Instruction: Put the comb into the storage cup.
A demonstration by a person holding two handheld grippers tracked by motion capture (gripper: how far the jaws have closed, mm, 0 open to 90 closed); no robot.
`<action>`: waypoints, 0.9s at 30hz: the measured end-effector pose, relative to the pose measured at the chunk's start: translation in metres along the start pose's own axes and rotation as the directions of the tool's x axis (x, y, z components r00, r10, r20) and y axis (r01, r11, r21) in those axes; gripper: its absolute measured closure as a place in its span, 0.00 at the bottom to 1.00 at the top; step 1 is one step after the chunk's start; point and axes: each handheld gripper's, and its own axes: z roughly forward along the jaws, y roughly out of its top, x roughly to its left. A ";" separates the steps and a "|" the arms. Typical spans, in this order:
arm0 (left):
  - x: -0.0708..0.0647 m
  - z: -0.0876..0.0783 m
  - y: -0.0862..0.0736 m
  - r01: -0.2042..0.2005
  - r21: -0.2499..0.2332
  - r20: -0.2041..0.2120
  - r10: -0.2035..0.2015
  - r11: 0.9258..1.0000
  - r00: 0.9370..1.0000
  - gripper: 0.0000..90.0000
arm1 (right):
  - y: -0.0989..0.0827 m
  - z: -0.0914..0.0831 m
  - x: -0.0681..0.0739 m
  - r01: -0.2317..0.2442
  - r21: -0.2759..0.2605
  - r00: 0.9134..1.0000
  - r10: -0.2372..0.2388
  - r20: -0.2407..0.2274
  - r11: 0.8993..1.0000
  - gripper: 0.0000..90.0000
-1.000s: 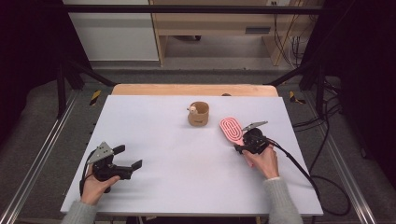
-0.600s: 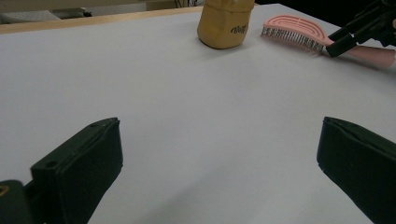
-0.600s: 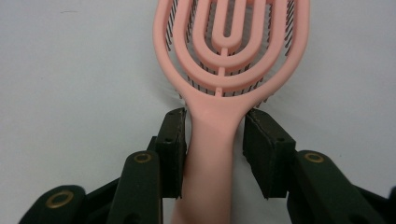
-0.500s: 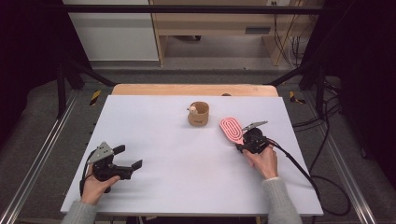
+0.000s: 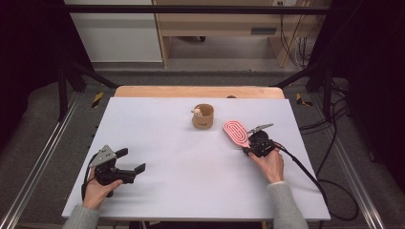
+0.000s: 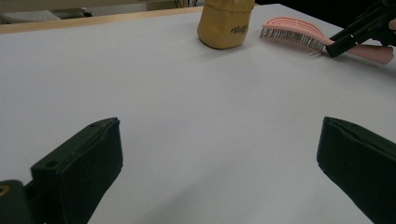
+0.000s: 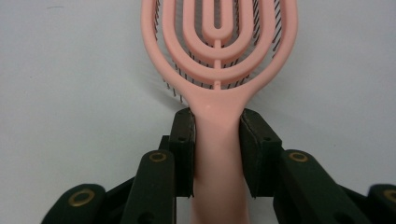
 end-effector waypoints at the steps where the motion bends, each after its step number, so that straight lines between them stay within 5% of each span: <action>1: 0.000 0.000 0.000 0.000 0.000 0.000 0.000 1.000 1.000 0.00 | 0.000 0.000 0.000 -0.001 0.001 1.000 0.001 0.000 1.000 0.76; 27: 0.000 0.000 0.000 0.000 -0.001 0.001 0.000 1.000 1.000 0.00 | 0.000 -0.013 -0.001 -0.008 -0.033 1.000 0.008 -0.013 0.999 0.77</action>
